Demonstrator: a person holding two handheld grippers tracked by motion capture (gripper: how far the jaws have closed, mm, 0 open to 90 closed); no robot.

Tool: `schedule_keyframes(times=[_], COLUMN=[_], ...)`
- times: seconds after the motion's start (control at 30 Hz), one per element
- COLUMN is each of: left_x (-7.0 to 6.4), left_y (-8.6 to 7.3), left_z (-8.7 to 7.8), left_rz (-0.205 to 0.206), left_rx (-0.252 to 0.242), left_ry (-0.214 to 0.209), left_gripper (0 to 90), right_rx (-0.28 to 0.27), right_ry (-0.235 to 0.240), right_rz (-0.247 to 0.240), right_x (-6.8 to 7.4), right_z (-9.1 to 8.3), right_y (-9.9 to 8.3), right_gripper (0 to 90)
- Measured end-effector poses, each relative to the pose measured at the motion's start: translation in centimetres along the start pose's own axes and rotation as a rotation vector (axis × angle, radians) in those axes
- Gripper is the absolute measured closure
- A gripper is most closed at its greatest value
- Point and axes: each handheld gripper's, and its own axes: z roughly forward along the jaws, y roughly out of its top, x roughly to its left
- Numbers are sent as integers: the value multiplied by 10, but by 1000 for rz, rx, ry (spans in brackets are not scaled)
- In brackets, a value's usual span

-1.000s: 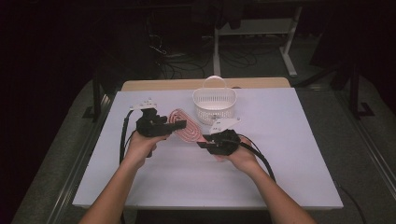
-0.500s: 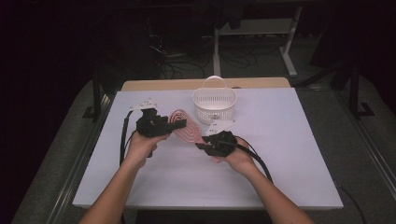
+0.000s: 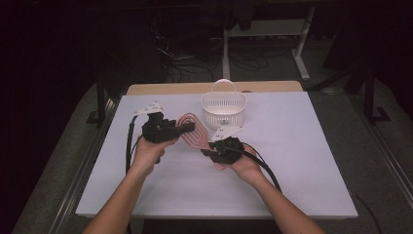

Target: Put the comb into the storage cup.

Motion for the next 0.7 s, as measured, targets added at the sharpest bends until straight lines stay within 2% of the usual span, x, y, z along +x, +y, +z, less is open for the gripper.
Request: schedule_keyframes(times=[0.27,0.4,0.57,0.7], left_x=[-2,-1,1,3], left_y=[1,3,4,5], left_z=[-2,-6,-9,-12], left_rz=[13,11,6,9], left_rx=[-18,-35,-49,-53], left_ry=[0,7,15,23], left_gripper=[658,660,660,660], right_rx=[-11,-16,-18,-24], right_ry=[12,41,49,56], right_rz=[19,48,62,97], right_x=[1,-1,-1,-6], right_z=[1,2,-1,-9], right_y=[1,1,1,1], right_gripper=[680,585,447,345])
